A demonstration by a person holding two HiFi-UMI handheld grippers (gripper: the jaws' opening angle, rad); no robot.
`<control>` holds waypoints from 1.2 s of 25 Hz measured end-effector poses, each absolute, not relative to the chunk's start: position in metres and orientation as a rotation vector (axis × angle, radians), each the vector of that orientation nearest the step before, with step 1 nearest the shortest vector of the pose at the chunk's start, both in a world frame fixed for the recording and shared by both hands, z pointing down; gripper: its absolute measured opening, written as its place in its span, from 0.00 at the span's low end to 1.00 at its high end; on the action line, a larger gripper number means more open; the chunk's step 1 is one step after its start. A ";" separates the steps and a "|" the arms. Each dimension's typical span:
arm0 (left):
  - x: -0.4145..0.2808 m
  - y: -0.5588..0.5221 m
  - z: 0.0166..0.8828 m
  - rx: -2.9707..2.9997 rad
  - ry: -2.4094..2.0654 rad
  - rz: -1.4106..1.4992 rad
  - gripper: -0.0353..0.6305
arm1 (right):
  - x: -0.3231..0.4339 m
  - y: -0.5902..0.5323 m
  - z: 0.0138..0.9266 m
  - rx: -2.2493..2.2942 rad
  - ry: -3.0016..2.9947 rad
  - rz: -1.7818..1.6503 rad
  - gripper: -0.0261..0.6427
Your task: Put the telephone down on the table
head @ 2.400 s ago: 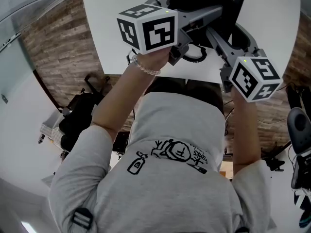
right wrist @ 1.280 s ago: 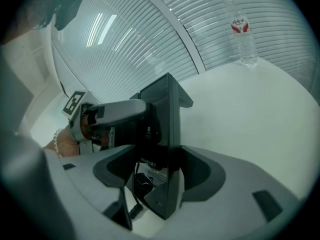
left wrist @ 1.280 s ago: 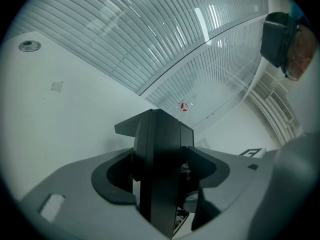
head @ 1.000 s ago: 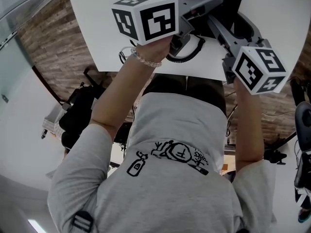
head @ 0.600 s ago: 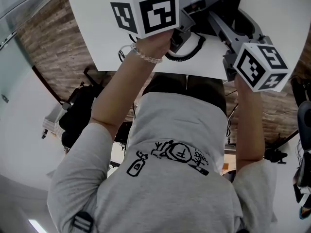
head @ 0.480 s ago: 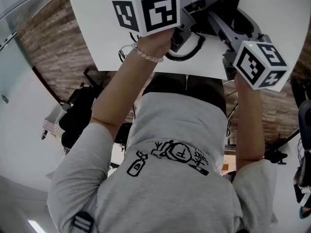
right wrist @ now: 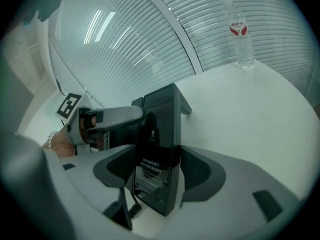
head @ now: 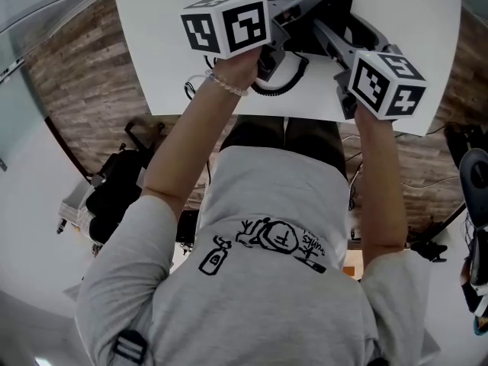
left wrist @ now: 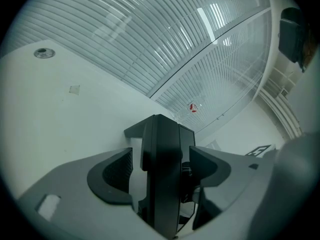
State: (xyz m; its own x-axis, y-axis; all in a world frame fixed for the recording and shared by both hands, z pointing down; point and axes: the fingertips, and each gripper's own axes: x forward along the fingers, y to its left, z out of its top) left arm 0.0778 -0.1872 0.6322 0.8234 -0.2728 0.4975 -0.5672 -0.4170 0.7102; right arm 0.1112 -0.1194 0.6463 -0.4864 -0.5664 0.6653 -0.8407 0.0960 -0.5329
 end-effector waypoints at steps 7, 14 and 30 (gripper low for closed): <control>0.052 -0.171 0.602 1.997 -0.688 0.361 0.56 | 0.124 -0.111 0.611 1.422 -2.084 1.240 0.44; 0.036 -0.172 0.544 2.098 -0.733 0.322 0.56 | 0.138 -0.122 0.554 1.453 -2.140 1.065 0.44; 0.031 -0.144 0.386 2.488 -0.693 0.160 0.33 | 0.135 -0.110 0.404 1.516 -2.318 0.475 0.33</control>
State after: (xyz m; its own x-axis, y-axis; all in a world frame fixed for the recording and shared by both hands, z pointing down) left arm 0.0313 -0.1443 0.3857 0.8604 -0.4438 0.2505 -0.5087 -0.7179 0.4752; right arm 0.1346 -0.1096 0.4043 -0.3794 -0.8107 0.4459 -0.9207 0.3782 -0.0960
